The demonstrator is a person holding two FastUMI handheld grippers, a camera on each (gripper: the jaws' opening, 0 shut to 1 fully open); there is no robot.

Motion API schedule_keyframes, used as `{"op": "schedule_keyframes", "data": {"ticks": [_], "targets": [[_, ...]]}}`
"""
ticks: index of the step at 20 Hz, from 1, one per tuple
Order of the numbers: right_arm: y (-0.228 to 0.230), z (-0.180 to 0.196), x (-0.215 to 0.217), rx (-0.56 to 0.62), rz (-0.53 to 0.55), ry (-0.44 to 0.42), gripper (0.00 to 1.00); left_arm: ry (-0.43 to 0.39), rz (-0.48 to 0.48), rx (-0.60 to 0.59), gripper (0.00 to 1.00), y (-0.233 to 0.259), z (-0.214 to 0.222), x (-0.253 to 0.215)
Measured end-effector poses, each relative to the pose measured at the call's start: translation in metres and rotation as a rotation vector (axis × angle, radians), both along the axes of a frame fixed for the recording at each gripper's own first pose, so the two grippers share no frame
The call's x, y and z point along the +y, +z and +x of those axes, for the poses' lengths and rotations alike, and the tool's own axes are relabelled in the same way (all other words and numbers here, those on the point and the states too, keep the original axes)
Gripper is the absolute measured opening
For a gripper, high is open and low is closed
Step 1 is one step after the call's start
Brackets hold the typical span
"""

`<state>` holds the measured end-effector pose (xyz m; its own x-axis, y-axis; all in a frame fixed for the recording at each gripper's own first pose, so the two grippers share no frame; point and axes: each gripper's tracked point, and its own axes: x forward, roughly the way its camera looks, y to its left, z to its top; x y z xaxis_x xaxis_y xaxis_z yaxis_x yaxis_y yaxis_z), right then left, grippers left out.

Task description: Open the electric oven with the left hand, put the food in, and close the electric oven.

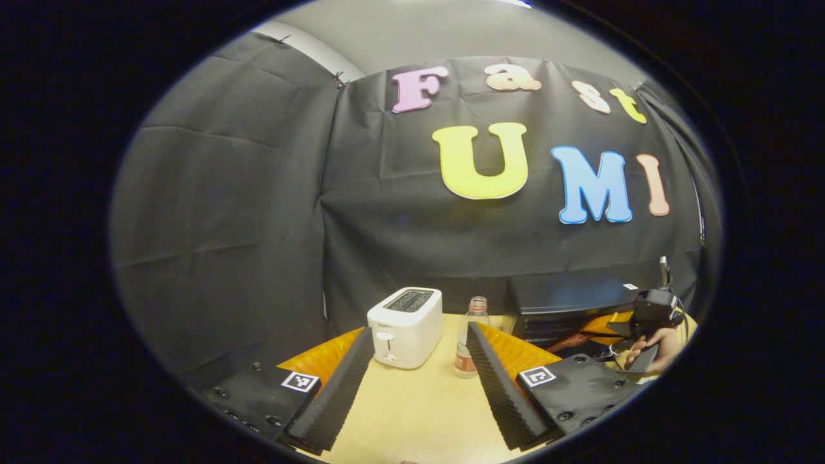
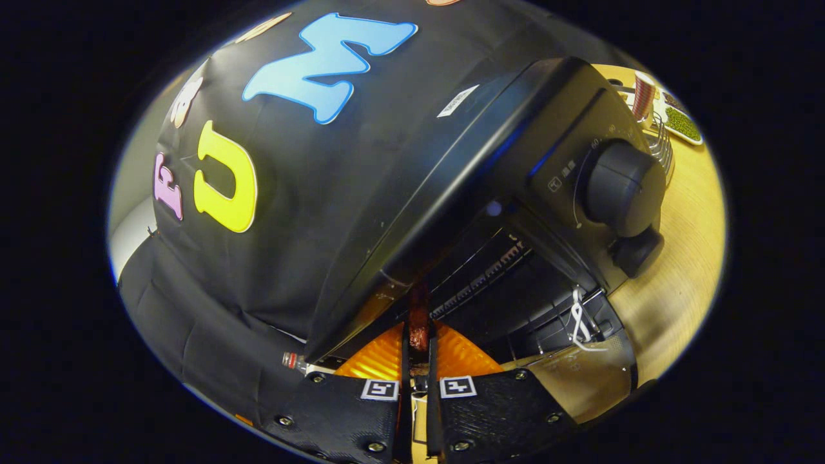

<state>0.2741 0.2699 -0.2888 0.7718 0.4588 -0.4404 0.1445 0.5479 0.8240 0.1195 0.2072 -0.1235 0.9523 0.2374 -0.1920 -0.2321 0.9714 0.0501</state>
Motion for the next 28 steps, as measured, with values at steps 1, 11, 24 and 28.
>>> {"op": "schedule_keyframes", "data": {"ticks": [1, 11, 24, 28], "targets": [[0.000, -0.001, 0.001, -0.008, 0.003, 0.006, 0.09, -0.002, 0.000, 0.004, 0.91, -0.001, 0.002, 0.000], [-0.019, -0.006, -0.017, 0.000, -0.189, -0.002, 0.30, -0.016, 0.003, 0.000, 1.00, 0.004, 0.004, -0.009], [0.029, -0.037, -0.048, -0.151, -0.408, 0.030, 0.97, -0.086, -0.023, -0.011, 0.97, 0.007, 0.000, -0.046], [0.058, -0.066, -0.061, -0.223, -0.482, 0.073, 0.98, -0.136, -0.044, 0.009, 0.97, -0.002, -0.003, -0.072]]}}
